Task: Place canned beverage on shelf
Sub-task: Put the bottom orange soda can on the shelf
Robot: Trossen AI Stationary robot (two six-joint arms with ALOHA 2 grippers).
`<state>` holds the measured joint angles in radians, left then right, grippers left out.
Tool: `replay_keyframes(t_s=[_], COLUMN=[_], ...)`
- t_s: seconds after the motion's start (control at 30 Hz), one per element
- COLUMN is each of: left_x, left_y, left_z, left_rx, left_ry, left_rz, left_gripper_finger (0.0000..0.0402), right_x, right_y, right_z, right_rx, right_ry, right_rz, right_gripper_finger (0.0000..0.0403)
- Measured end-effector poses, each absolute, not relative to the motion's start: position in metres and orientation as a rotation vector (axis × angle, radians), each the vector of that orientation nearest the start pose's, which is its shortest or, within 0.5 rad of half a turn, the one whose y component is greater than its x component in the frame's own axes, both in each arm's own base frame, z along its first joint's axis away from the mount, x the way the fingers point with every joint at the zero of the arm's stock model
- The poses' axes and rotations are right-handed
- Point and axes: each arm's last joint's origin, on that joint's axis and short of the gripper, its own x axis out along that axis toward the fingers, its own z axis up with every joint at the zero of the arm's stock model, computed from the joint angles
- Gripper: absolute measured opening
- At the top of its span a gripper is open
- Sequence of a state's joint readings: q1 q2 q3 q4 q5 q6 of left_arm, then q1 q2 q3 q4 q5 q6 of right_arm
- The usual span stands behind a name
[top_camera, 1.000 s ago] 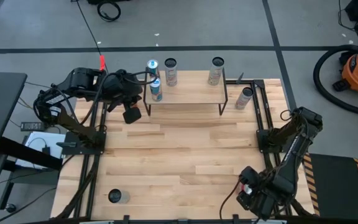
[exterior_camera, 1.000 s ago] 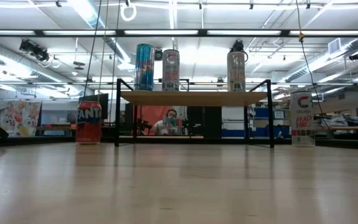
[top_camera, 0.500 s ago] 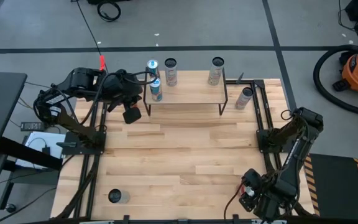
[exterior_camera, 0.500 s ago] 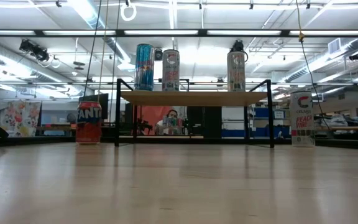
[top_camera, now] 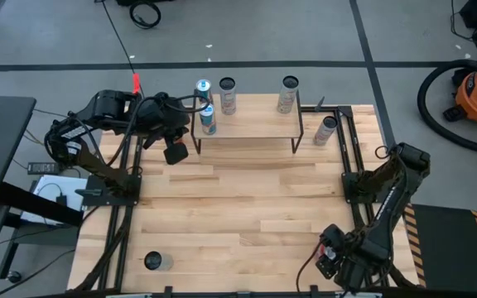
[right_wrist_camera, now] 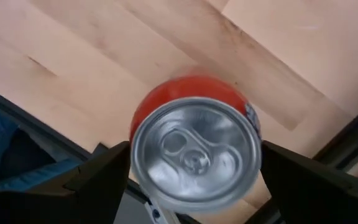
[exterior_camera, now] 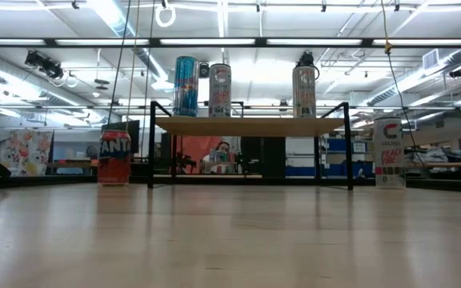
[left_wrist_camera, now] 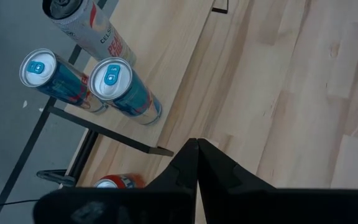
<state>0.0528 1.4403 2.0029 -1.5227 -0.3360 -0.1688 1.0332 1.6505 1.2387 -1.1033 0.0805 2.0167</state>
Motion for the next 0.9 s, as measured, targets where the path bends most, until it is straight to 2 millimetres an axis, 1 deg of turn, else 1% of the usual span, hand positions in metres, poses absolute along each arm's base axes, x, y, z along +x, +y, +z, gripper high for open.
replay_keyframes(t_s=[0.2,0.37,0.47,0.7,0.9], left_x=[0.215,0.215,0.215,0.215,0.215], left_y=[0.021,0.021,0.021,0.021,0.021], left_z=[0.469,0.469,0.469,0.469,0.469], left_rx=[-0.018,-0.018,-0.018,-0.018,-0.018], left_ry=[0.922,0.922,0.922,0.922,0.922], left_rz=[0.437,0.437,0.437,0.437,0.437], left_gripper_finger=[0.0009,0.0009,0.0009,0.0009,0.0009], right_x=[0.152,0.15,0.15,0.152,0.153], right_y=[0.25,0.247,0.246,0.247,0.246], right_z=[0.21,0.202,0.2,0.2,0.2], right_rx=[0.806,0.806,0.809,0.782,0.782], right_ry=[1.345,1.376,1.409,1.389,1.381], right_rz=[-0.71,-0.718,-0.726,-0.675,-0.679], right_gripper_finger=[0.0354,0.0352,0.0348,0.0348,0.0345])
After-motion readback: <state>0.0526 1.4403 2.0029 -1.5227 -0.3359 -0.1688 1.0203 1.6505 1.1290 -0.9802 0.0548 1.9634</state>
